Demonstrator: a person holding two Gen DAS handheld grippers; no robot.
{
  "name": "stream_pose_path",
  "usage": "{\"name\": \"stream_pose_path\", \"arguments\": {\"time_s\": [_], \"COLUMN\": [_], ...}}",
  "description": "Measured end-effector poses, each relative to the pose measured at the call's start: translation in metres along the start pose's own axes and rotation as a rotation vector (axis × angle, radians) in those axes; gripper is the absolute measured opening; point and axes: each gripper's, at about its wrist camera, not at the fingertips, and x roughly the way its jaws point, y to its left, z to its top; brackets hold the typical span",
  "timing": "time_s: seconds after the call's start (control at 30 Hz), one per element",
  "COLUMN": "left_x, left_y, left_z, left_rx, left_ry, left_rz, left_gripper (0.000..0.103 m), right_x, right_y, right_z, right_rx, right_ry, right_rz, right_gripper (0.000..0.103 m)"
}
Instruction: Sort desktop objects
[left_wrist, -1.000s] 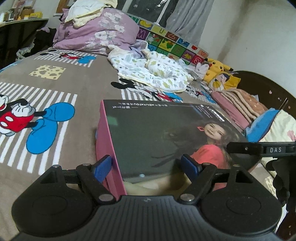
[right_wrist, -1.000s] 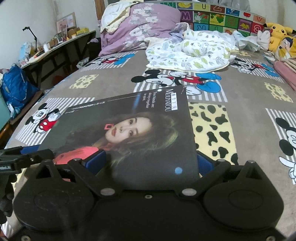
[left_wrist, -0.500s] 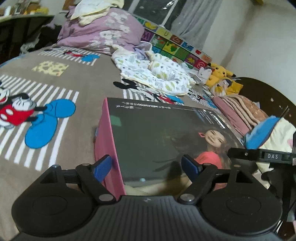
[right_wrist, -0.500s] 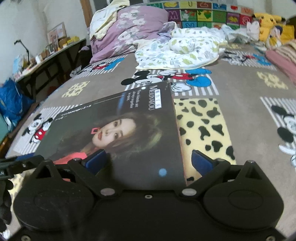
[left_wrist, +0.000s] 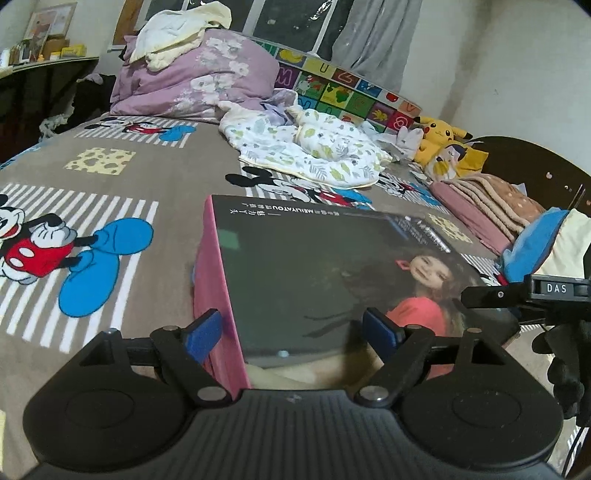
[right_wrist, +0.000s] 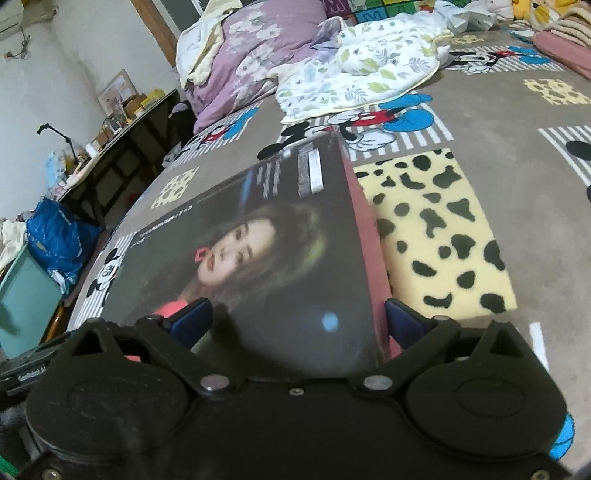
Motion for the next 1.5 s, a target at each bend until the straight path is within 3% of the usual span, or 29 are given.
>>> {"name": "stream_pose_path", "arguments": {"time_s": [0.13,0.3,0.4,0.53,0.7,0.87,1.0,1.2,1.33,1.5], "left_x": [0.003,0.009,0.009,-0.006,-0.020,-0.007,0.009,0.016,0.014,-0.008], "left_y": [0.001,-0.007,-0.001,-0.008,-0.030,-0.049,-0.056,-0.064,-0.066,-0.067], "left_z": [0.007,0.008,0.000,-0.007,-0.002,0.001,-0.001,0.000,-0.001,-0.015], "left_rx": [-0.041,0.020,-0.017,0.037,0.133,0.231,0.285,0.311,0.322,0.307], "left_ry": [0.010,0.034,0.036,-0.057,-0.138,-0.058,0.029,0.075,0.080,0.089], "left_rz": [0.004,0.050,0.064,0.103,0.057,0.004,0.065,0.083,0.094,0.110], "left_gripper": [0.083,0.083,0.083,0.083,0.083,0.083,0.084,0.093,0.094,0.095], "right_x": [-0.004,-0.004,-0.005,-0.014,-0.026,-0.018,-0.002,0.005,0.000,-0.020], "right_y": [-0.005,-0.003,0.000,0.011,0.033,0.042,0.034,0.033,0.030,0.034], "right_z": [0.001,0.003,0.004,0.002,-0.007,-0.011,-0.006,-0.002,-0.005,-0.022], "right_rx": [0.001,-0.003,-0.009,-0.113,-0.292,-0.358,-0.333,-0.324,-0.291,-0.280], "right_ry": [-0.031,-0.042,-0.053,-0.101,-0.196,-0.155,-0.096,-0.073,-0.068,-0.065], "right_rz": [-0.021,0.007,-0.012,-0.076,-0.143,-0.031,-0.012,-0.013,0.013,-0.033], "right_gripper": [0.098,0.099,0.099,0.099,0.098,0.098,0.099,0.100,0.100,0.100]}}
